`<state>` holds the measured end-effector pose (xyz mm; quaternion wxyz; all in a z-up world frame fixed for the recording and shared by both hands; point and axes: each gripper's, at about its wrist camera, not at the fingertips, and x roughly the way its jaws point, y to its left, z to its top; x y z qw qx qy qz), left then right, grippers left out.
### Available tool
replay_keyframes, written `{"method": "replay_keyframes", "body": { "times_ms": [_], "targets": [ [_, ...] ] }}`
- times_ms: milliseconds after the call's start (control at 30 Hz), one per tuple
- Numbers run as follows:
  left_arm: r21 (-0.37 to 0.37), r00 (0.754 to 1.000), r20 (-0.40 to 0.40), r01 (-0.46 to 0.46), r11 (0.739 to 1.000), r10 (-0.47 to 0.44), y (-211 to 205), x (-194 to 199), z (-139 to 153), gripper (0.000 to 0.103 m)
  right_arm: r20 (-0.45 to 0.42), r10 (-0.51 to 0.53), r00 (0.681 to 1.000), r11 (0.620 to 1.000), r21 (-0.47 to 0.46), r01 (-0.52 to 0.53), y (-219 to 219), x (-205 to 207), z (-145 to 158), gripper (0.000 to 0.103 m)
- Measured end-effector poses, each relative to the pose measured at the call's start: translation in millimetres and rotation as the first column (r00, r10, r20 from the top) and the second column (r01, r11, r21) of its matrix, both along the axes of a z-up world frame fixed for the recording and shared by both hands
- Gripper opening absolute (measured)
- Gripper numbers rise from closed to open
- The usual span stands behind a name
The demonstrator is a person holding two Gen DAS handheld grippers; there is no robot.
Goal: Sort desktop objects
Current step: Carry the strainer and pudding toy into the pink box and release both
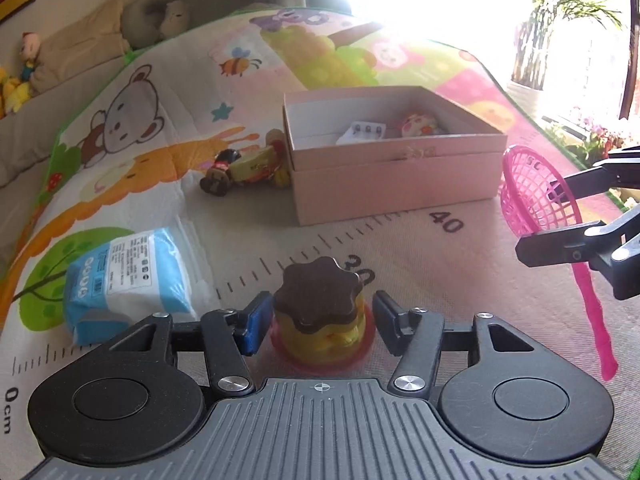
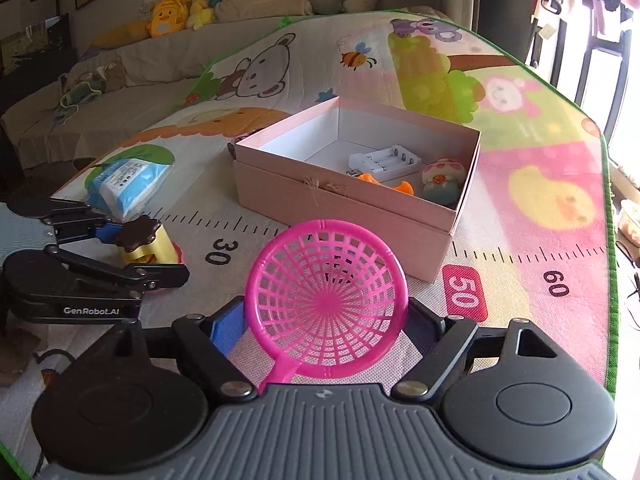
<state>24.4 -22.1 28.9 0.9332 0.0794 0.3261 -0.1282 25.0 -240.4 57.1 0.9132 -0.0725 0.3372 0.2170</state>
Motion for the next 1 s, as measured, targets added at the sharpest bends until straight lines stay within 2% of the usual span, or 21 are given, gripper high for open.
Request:
{"method": "replay_keyframes", "body": {
  "times_ms": [100,133,233,300,400,433,500,567,667,733,867,900,967,1000],
  "targets": [
    [-0.019,0.992,0.121,0.041,0.999,-0.038,-0.9,-1.0,46.0,0.06,0.109,-0.007,0.994,0.999,0.044,0.002,-18.5,-7.5,49.5,0.082],
    [-0.011,0.98,0.192,0.054,0.998,-0.051,-4.2,1.4,67.5,0.06,0.155,-0.022,0.988,0.998,0.064,0.012,-25.2,-7.4,69.6,0.083],
    [0.018,0.949,0.309,0.063,0.998,-0.065,-16.2,22.9,105.6,0.033,0.278,-0.077,0.957,0.992,0.12,0.045,-41.7,0.3,123.7,0.083],
    [0.009,0.94,0.337,0.059,0.998,-0.059,-28.1,51.6,118.7,0.035,0.338,-0.102,0.936,0.989,0.134,0.06,-47.0,10.3,146.9,0.083],
    [0.004,0.945,0.325,0.024,1.0,-0.024,-42.5,96.3,118.6,0.036,0.387,-0.131,0.913,0.989,0.119,0.092,-42.8,35.4,162.5,0.083],
    [-0.005,0.948,0.318,0.008,1.0,-0.006,-42.1,108.2,116.6,0.036,0.379,-0.136,0.915,0.988,0.119,0.098,-41.1,46.1,163.7,0.083],
    [-0.056,0.956,0.291,-0.014,0.998,0.03,-29.9,114.8,111.3,0.043,0.343,-0.135,0.93,0.989,0.108,0.104,-36.0,67.3,159.9,0.083],
    [-0.087,0.963,0.268,-0.012,0.996,0.035,-14.3,104.6,100.9,0.064,0.304,-0.124,0.945,0.991,0.087,0.102,-29.3,85.0,149.5,0.083],
    [-0.039,0.969,0.243,-0.023,0.999,0.032,-1.6,82.0,78.7,0.077,0.244,-0.114,0.963,0.992,0.072,0.099,-16.9,110.7,129.5,0.083],
    [-0.013,0.98,0.197,-0.03,0.999,0.032,6.4,66.4,61.3,0.079,0.187,-0.111,0.976,0.992,0.08,0.097,-8.0,130.4,115.1,0.083],
    [-0.042,0.995,0.095,-0.018,0.999,0.022,18.4,44.5,33.9,0.086,0.115,-0.118,0.986,0.993,0.032,0.115,14.4,164.8,84.0,0.082],
    [-0.048,0.996,0.084,-0.016,0.999,0.02,21.4,39.0,28.9,0.087,0.099,-0.114,0.988,0.993,0.011,0.114,19.6,171.3,76.1,0.083],
    [-0.046,0.996,0.086,-0.025,0.999,0.029,28.2,28.7,21.0,0.094,0.015,-0.074,0.997,0.997,-0.008,0.074,26.5,185.7,60.4,0.083],
    [-0.042,0.995,0.094,-0.035,0.999,0.039,31.7,24.3,18.1,0.095,-0.021,-0.087,0.996,0.996,-0.011,0.086,27.9,190.1,54.7,0.085]
  ]
}}
